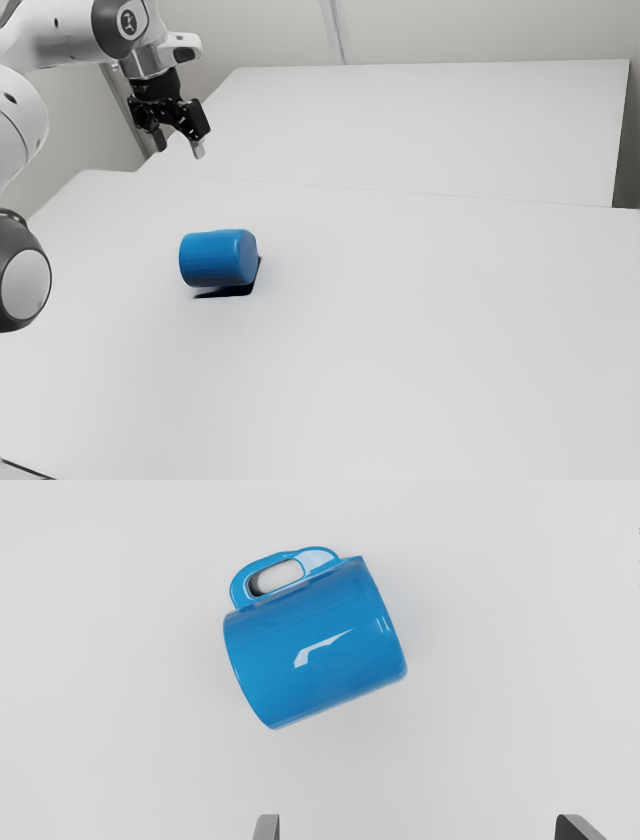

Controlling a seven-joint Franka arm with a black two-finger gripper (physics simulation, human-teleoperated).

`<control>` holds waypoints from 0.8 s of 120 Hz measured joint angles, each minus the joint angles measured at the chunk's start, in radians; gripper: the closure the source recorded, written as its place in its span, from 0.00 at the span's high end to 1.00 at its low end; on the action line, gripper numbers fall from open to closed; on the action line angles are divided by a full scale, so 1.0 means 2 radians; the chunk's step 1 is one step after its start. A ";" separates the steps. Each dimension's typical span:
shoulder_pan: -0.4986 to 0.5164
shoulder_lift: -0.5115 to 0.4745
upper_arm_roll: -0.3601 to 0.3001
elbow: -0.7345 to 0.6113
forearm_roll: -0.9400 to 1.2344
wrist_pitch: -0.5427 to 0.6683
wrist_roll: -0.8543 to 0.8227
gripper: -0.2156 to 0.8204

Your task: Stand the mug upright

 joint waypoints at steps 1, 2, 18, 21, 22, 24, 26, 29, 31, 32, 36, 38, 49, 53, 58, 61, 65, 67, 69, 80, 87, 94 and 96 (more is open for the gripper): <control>0.000 0.000 0.000 0.000 0.000 0.000 0.000 0.79; 0.000 0.000 0.000 0.000 -0.001 0.000 0.000 0.79; 0.007 -0.006 0.006 -0.007 -0.014 0.002 0.003 0.79; 0.010 -0.011 0.006 -0.016 -0.016 0.002 0.003 0.79; 0.012 -0.014 0.006 -0.019 -0.017 0.003 0.003 0.79; 0.014 -0.018 0.006 -0.027 -0.018 0.005 0.003 0.79; 0.016 -0.024 0.006 -0.040 -0.020 0.007 0.003 0.79; 0.020 -0.036 0.005 -0.065 -0.026 0.014 0.004 0.79; 0.023 -0.043 0.005 -0.085 -0.031 0.019 0.004 0.79; 0.024 -0.047 0.005 -0.094 -0.033 0.022 0.004 0.79; 0.027 -0.063 0.005 -0.130 -0.039 0.035 0.004 0.79; 0.028 -0.071 0.005 -0.148 -0.041 0.043 0.004 0.79; 0.031 -0.114 0.013 -0.236 -0.053 0.084 0.003 0.79; 0.029 -0.126 0.023 -0.259 -0.060 0.098 0.003 0.79; 0.030 -0.136 0.036 -0.281 -0.072 0.113 0.005 0.79; 0.031 -0.139 0.043 -0.291 -0.081 0.120 0.007 0.79; 0.033 -0.142 0.055 -0.302 -0.095 0.129 0.011 0.79; 0.034 -0.142 0.060 -0.306 -0.103 0.133 0.014 0.79; 0.036 -0.143 0.064 -0.310 -0.110 0.137 0.017 0.79; 0.061 -0.136 0.079 -0.318 -0.153 0.152 0.039 0.79; 0.081 -0.129 0.083 -0.320 -0.181 0.159 0.055 0.79; 0.101 -0.120 0.085 -0.321 -0.212 0.164 0.073 0.79; 0.105 -0.115 0.085 -0.321 -0.221 0.166 0.079 0.79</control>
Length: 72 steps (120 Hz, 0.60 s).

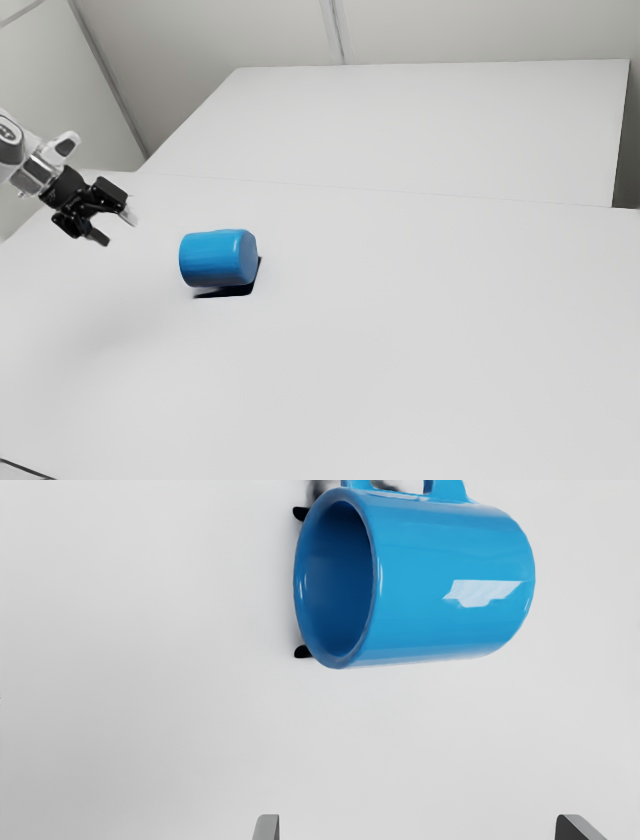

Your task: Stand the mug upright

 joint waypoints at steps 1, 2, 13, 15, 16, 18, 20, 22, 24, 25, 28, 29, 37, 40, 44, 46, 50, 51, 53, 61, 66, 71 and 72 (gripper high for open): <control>0.002 0.002 0.000 0.000 -0.005 0.001 0.003 0.79; 0.003 0.006 0.000 0.000 -0.010 0.001 0.006 0.79; -0.001 0.041 0.000 0.000 -0.065 0.005 0.037 0.79; -0.001 0.048 0.000 0.001 -0.076 0.005 0.043 0.79; -0.001 0.051 0.000 0.001 -0.081 0.005 0.046 0.79; 0.000 0.058 0.000 0.001 -0.092 0.005 0.052 0.79; 0.002 0.064 0.000 0.002 -0.102 0.005 0.059 0.79; 0.003 0.069 0.000 0.002 -0.112 0.005 0.065 0.79; 0.005 0.074 0.000 0.002 -0.122 0.004 0.071 0.79; 0.006 0.076 0.000 0.003 -0.126 0.004 0.074 0.79; 0.009 0.082 0.000 0.003 -0.138 0.003 0.084 0.79; 0.010 0.083 0.000 0.004 -0.142 0.003 0.087 0.79; 0.016 0.094 0.000 0.005 -0.167 -0.001 0.110 0.79; 0.017 0.097 0.000 0.005 -0.175 -0.002 0.119 0.79; 0.020 0.102 0.000 0.005 -0.183 -0.003 0.130 0.79; 0.022 0.105 0.000 0.005 -0.187 -0.004 0.135 0.79; 0.027 0.111 0.000 0.007 -0.194 -0.006 0.146 0.79; 0.029 0.113 0.000 0.007 -0.196 -0.006 0.148 0.79; 0.031 0.116 0.000 0.008 -0.200 -0.007 0.154 0.79; 0.040 0.129 -0.002 0.016 -0.213 -0.012 0.173 0.79; 0.044 0.135 -0.004 0.021 -0.220 -0.015 0.185 0.79; 0.048 0.140 -0.004 0.026 -0.226 -0.017 0.196 0.79; 0.049 0.141 -0.005 0.027 -0.227 -0.018 0.198 0.79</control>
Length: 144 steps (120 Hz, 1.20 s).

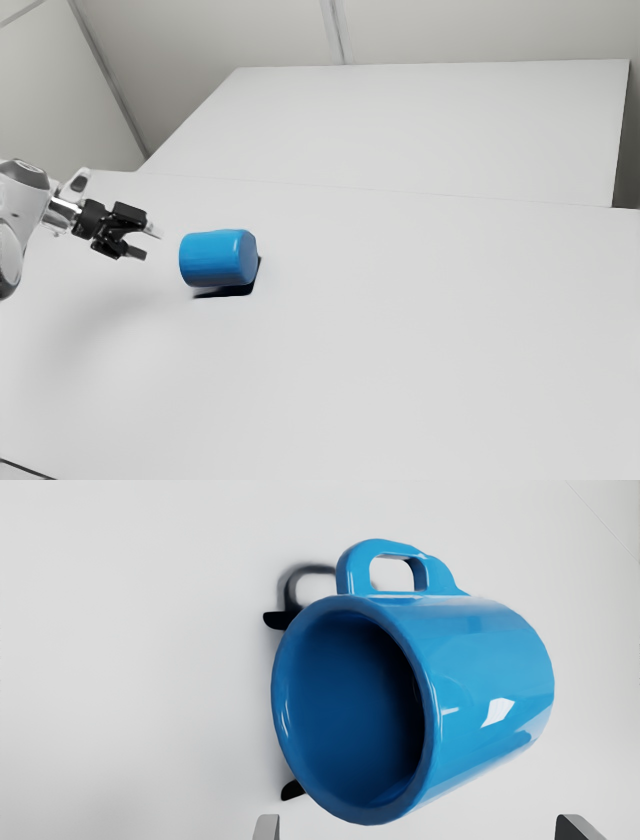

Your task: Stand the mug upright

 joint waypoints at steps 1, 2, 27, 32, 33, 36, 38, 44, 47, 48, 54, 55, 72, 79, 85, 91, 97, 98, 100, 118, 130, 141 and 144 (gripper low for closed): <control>0.001 0.001 0.000 0.001 -0.001 0.000 0.002 0.79; 0.002 0.002 0.000 0.001 -0.003 -0.001 0.004 0.79; 0.021 0.049 -0.014 0.031 -0.048 -0.018 0.046 0.79; 0.024 0.055 -0.015 0.031 -0.057 -0.023 0.053 0.79; 0.024 0.056 -0.015 0.031 -0.059 -0.024 0.054 0.79; 0.025 0.059 -0.016 0.031 -0.064 -0.027 0.058 0.79; 0.026 0.061 -0.016 0.032 -0.068 -0.030 0.061 0.79; 0.027 0.067 -0.016 0.032 -0.081 -0.037 0.068 0.79; 0.027 0.069 -0.016 0.031 -0.087 -0.040 0.071 0.79; 0.027 0.070 -0.016 0.031 -0.088 -0.041 0.072 0.79; 0.027 0.072 -0.016 0.031 -0.099 -0.049 0.078 0.79; 0.027 0.072 -0.016 0.030 -0.100 -0.050 0.079 0.79; 0.028 0.076 -0.017 0.026 -0.126 -0.072 0.094 0.79; 0.028 0.077 -0.017 0.025 -0.135 -0.080 0.099 0.79; 0.028 0.078 -0.017 0.024 -0.143 -0.087 0.103 0.79; 0.028 0.080 -0.018 0.022 -0.151 -0.094 0.106 0.79; 0.028 0.082 -0.018 0.021 -0.158 -0.101 0.109 0.79; 0.027 0.082 -0.018 0.021 -0.159 -0.102 0.110 0.79; 0.027 0.083 -0.018 0.021 -0.161 -0.104 0.111 0.79; 0.025 0.094 -0.020 0.021 -0.178 -0.120 0.119 0.79; 0.024 0.100 -0.023 0.022 -0.187 -0.126 0.123 0.79; 0.023 0.105 -0.026 0.022 -0.197 -0.132 0.126 0.79; 0.023 0.105 -0.026 0.022 -0.199 -0.133 0.127 0.79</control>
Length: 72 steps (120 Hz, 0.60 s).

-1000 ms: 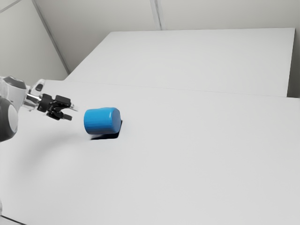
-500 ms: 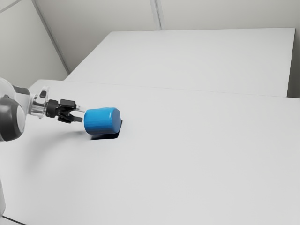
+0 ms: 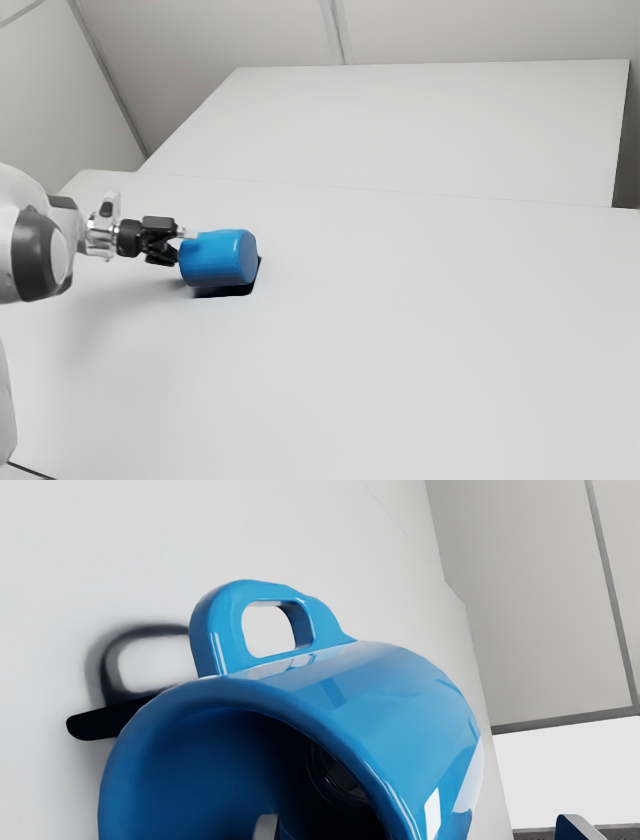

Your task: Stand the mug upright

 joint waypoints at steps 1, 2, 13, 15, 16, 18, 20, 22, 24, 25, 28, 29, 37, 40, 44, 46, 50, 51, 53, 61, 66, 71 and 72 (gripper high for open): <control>0.000 0.000 0.000 0.000 -0.001 0.000 0.000 0.79; 0.000 0.001 -0.001 0.000 -0.001 -0.001 0.001 0.79; 0.000 0.003 -0.002 0.000 -0.008 -0.006 0.003 0.79; 0.000 0.003 -0.003 0.000 -0.009 -0.006 0.004 0.79; 0.000 0.004 -0.003 -0.001 -0.010 -0.007 0.004 0.79; 0.000 0.004 -0.003 -0.001 -0.010 -0.007 0.004 0.79; 0.000 0.005 -0.003 -0.001 -0.011 -0.008 0.005 0.78; 0.000 0.005 -0.003 -0.001 -0.012 -0.009 0.005 0.78; 0.000 0.005 -0.003 -0.001 -0.012 -0.009 0.006 0.77; 0.000 0.005 -0.003 -0.001 -0.012 -0.009 0.006 0.76; 0.000 0.005 -0.003 -0.001 -0.013 -0.010 0.006 0.75; 0.000 0.005 -0.003 -0.001 -0.013 -0.010 0.007 0.75; 0.000 0.005 -0.003 -0.002 -0.014 -0.013 0.008 0.71; 0.000 0.005 -0.003 -0.003 -0.015 -0.013 0.009 0.69; 0.000 0.005 -0.003 -0.004 -0.015 -0.014 0.009 0.67; 0.000 0.005 -0.003 -0.005 -0.015 -0.015 0.010 0.66; 0.000 0.005 -0.003 -0.005 -0.015 -0.016 0.010 0.64; 0.000 0.005 -0.003 -0.005 -0.015 -0.016 0.010 0.64; 0.000 0.004 -0.003 -0.006 -0.015 -0.017 0.011 0.63; 0.000 0.004 -0.003 -0.008 -0.015 -0.019 0.012 0.59; 0.000 0.004 -0.003 -0.008 -0.015 -0.019 0.012 0.57; 0.000 0.004 -0.003 -0.009 -0.016 -0.020 0.013 0.54; 0.000 0.004 -0.003 -0.009 -0.016 -0.020 0.013 0.54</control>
